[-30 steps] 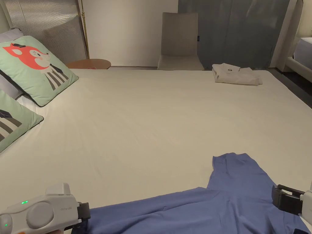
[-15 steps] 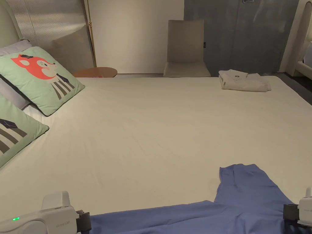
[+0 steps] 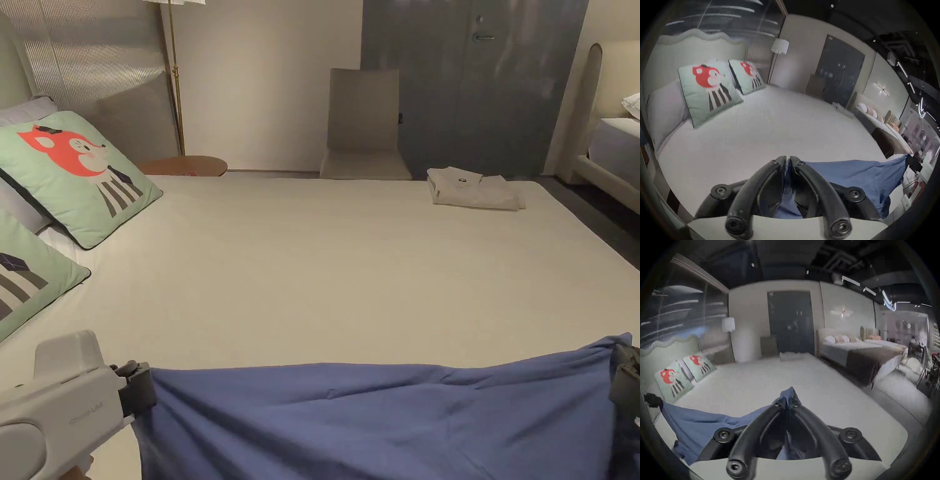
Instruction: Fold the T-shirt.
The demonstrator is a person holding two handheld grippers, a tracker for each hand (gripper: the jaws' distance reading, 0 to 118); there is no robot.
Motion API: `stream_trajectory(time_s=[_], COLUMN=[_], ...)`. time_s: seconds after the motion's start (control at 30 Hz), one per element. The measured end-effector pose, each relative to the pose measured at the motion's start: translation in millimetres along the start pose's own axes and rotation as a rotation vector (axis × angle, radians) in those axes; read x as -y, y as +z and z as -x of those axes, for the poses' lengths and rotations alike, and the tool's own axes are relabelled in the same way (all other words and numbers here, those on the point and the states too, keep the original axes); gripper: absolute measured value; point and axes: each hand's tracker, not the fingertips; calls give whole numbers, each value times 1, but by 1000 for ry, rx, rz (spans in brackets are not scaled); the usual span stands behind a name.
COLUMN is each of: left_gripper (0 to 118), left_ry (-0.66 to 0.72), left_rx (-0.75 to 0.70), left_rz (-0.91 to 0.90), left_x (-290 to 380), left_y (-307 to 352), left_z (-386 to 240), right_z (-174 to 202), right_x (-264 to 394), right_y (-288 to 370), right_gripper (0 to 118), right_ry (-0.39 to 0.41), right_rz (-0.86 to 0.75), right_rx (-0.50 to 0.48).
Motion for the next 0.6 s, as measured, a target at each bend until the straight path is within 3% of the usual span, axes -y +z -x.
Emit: stream_trajectory(time_s=[0.3,0.6], left_gripper=[4,4], left_ry=[16,-46], left_rx=[34,97], left_rz=[-228,-380], left_x=[-50,-166], left_y=[56,69], left_z=[-3,-32], right_z=[9,30], right_x=[-66,-181], right_y=[64,53], right_gripper=[3,3], right_ry=[1,26], right_rz=[-230,-355], right_rx=[-15,-36])
